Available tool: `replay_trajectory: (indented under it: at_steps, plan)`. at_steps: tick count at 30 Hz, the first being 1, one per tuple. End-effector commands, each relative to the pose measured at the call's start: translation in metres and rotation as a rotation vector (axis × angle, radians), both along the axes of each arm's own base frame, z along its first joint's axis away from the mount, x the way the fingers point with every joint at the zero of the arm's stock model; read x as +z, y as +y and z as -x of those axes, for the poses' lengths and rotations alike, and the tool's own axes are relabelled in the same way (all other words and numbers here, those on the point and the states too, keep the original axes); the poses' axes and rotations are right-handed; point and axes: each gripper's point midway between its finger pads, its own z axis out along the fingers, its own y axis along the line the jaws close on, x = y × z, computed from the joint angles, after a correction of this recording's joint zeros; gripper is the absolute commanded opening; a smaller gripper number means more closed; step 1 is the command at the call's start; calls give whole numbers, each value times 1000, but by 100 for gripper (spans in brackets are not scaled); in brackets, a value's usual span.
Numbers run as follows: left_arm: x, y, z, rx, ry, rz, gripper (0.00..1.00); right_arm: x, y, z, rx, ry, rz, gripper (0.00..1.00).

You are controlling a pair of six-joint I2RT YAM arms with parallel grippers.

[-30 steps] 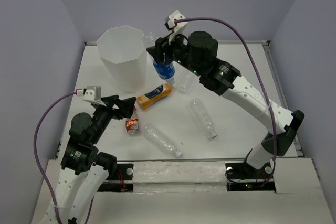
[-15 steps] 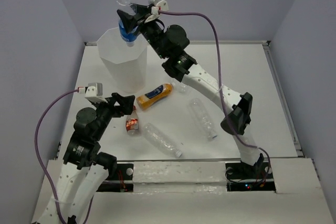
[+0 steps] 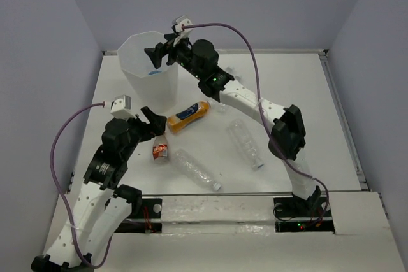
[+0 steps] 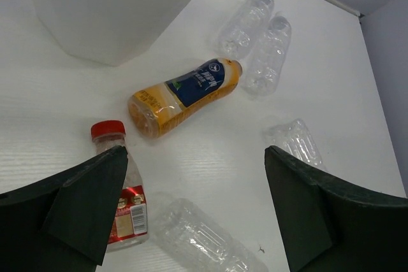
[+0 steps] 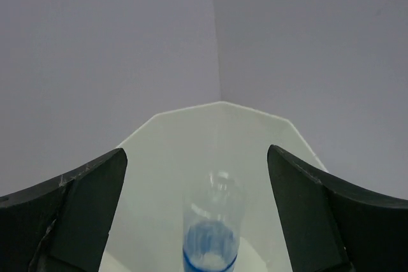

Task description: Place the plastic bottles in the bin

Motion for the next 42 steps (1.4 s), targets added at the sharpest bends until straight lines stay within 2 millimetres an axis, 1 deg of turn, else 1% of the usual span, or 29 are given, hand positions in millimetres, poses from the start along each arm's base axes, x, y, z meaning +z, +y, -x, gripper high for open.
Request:
replay_trajectory:
  at_steps: [1, 3, 4, 5, 7, 8, 9, 10, 11, 12, 13, 15, 16, 17, 18, 19, 20, 23, 27, 30, 32, 33, 34, 35, 36, 39, 40, 41, 42]
  plan:
    - [-17, -1, -7, 58, 97, 54, 96, 62, -39, 63, 95, -28, -95, 94]
    - [-27, -1, -9, 69, 131, 58, 95, 54, -55, 80, 109, 1, -87, 90]
    - [-35, 1, -10, 89, 156, 52, 94, 73, -74, 100, 121, -4, -118, 89]
    - [-43, 3, -11, 110, 175, 55, 91, 30, -77, 105, 130, 71, -57, 86]
    - [-55, 7, -16, 152, 205, 43, 89, 8, -92, 122, 143, 128, -32, 84]
    - [-61, 8, -16, 163, 222, 47, 86, -18, -104, 137, 157, 188, 0, 83]
    - [-66, 8, -18, 172, 236, 50, 85, -32, -110, 144, 159, 222, 14, 83]
    - [-75, 6, -20, 176, 260, 50, 84, -31, -121, 156, 168, 236, 7, 83]
    - [-80, 6, -21, 181, 277, 54, 82, -48, -127, 161, 167, 275, 36, 83]
    - [-93, 4, -19, 185, 313, 58, 79, -78, -131, 169, 160, 338, 69, 84]
    - [-99, 4, -19, 191, 331, 59, 77, -81, -141, 177, 154, 356, 76, 84]
    - [-114, 7, -15, 212, 366, 47, 77, -98, -151, 185, 147, 389, 106, 86]
    - [-121, 8, -13, 221, 385, 41, 77, -118, -155, 193, 151, 424, 139, 87]
    - [-129, 11, -10, 229, 401, 33, 78, -117, -160, 198, 151, 424, 136, 88]
    - [-132, 11, -9, 235, 405, 32, 78, -123, -163, 201, 153, 436, 146, 88]
    - [-133, 10, -8, 240, 410, 39, 79, -130, -164, 204, 157, 450, 157, 88]
    - [-136, 10, -7, 242, 420, 37, 81, -144, -166, 209, 170, 481, 183, 89]
    - [-144, 12, -4, 264, 446, 11, 82, -166, -162, 224, 212, 537, 229, 90]
    - [-155, 14, -2, 277, 489, -40, 83, -197, -158, 233, 239, 599, 280, 92]
    - [-167, 14, 0, 274, 521, -71, 86, -220, -151, 243, 264, 647, 329, 92]
    - [-178, 14, 0, 271, 547, -90, 86, -243, -144, 251, 281, 685, 396, 93]
    - [-184, 14, 0, 271, 564, -105, 86, -245, -137, 258, 299, 681, 422, 93]
    - [-188, 15, 1, 271, 571, -111, 85, -263, -135, 261, 289, 710, 477, 93]
    - [-190, 15, 0, 269, 573, -116, 84, -262, -133, 264, 296, 704, 486, 94]
    - [-192, 15, 1, 271, 575, -119, 82, -275, -129, 267, 296, 720, 521, 94]
    - [-189, 16, -2, 276, 550, -110, 65, -293, -117, 276, 310, 737, 576, 94]
    - [-186, 16, -3, 279, 534, -102, 48, -293, -110, 283, 331, 734, 585, 94]
    - [-186, 16, -3, 280, 529, -100, 43, -296, -106, 285, 341, 734, 594, 93]
    - [-184, 17, -3, 285, 522, -99, 37, -305, -104, 283, 336, 747, 612, 93]
